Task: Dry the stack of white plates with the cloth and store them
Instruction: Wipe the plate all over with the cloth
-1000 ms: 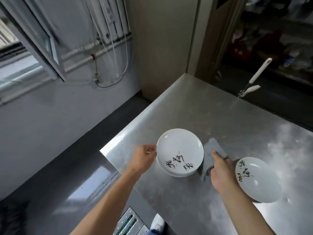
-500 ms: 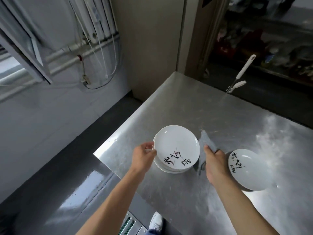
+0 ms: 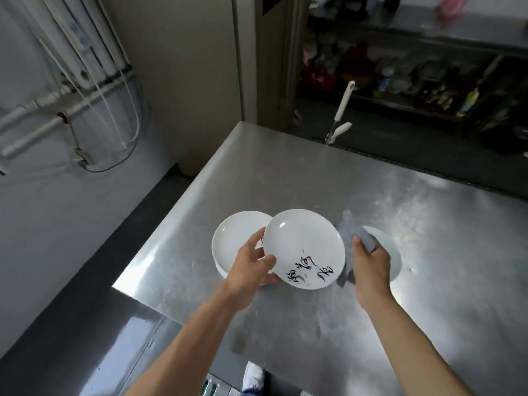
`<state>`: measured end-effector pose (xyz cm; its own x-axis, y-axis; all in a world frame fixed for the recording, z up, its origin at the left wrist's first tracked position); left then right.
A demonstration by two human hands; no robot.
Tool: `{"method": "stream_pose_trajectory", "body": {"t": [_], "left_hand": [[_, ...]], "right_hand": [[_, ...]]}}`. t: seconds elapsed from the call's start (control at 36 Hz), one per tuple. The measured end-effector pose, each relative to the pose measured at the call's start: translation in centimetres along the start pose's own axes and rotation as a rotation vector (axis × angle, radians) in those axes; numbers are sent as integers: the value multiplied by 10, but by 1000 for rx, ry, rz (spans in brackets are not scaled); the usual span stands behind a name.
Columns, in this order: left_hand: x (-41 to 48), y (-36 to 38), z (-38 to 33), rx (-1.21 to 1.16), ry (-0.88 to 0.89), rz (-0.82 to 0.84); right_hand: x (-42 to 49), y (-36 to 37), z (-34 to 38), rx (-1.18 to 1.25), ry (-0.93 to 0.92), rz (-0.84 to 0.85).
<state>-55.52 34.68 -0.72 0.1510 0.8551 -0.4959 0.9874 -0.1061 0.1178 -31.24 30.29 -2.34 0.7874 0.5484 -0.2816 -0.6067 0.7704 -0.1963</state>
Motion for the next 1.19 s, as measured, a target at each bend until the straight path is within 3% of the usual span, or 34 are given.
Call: {"method": "stream_pose_trajectory", "body": {"t": [0.11, 0.28, 0.39, 0.5, 0.61, 0.75, 0.89, 0.94, 1.19], "left_hand": [[0, 41, 23, 34, -5, 118], [-8, 83, 73, 107, -69, 335], [-9, 92, 118, 93, -195, 322], [-11, 91, 154, 55, -298, 284], [-9, 89, 177, 55, -345, 228], [-2, 87, 191, 92, -358, 199], [3, 91, 193, 78, -316, 273], [4, 93, 192, 50, -301, 313], [17, 88, 186, -64, -328, 337]], "right_hand": [[0, -52, 1, -34, -80, -71], [-4, -112, -25, -13, -29, -135], [-5, -140, -59, -23, -15, -195], [-8, -149, -93, -49, 31, -141], [-13, -145, -111, -197, -69, -133], [-28, -121, -131, -437, -124, 76], [-41, -86, -147, -743, -410, 277], [-40, -74, -153, -857, -405, 301], [-44, -57, -158, -853, -517, 709]]}}
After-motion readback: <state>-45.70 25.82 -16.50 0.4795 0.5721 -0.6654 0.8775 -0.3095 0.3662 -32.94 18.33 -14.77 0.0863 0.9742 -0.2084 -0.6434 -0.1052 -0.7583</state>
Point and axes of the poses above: each hand's wrist, its own x-axis towards the middle knuckle, its own y-axis out of the palm, z = x × y, the point moved 4 cm from there along x, towards the middle knuckle, and after that the axes turned 9 degrees about -z, right-handed, at the moved point
